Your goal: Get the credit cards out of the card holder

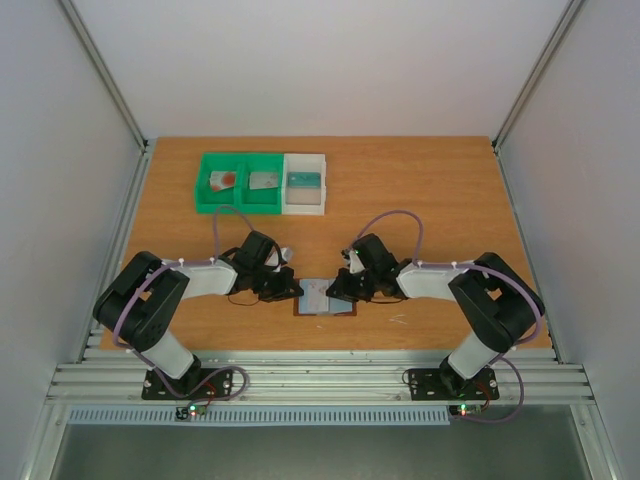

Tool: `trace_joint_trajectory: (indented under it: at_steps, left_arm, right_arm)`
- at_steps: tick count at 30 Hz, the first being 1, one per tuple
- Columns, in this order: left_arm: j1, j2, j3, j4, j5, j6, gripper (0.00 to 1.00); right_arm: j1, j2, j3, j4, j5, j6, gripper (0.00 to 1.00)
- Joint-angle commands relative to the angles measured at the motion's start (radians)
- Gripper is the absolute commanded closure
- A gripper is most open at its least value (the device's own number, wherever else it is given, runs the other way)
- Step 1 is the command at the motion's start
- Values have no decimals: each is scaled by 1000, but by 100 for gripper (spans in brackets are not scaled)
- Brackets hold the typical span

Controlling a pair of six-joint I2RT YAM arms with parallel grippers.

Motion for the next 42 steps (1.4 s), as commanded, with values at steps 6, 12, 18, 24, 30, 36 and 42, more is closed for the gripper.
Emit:
trace_joint_trajectory:
  at_steps: [6, 12, 18, 24, 30, 36, 42]
  left_arm:
    - [-3, 16, -18, -6, -49, -5, 98]
    - [-3, -6, -24, -5, -51, -20, 95]
    - [-3, -71, -17, -3, -25, -52, 77]
    - [-3, -173, 16, 4, 22, -108, 59]
    - [-3, -286, 0, 132, 71, -192, 52]
    - [-3, -369, -59, 322, 101, -323, 49]
    - [-3, -390, -126, 528, 130, -440, 51]
  right_arm:
    - [-18, -99, -40, -82, 58, -13, 99]
    - [-22, -174, -49, -122, 76, -31, 99]
    - [-22, -257, -40, -182, 77, -37, 99]
    - [-22, -356, -18, -259, 71, -31, 99]
    - [-22, -465, -1, -262, 40, 15, 99]
    - [-22, -599, 0, -212, 11, 88, 99]
    - [-22, -676, -9, -137, -16, 161, 99]
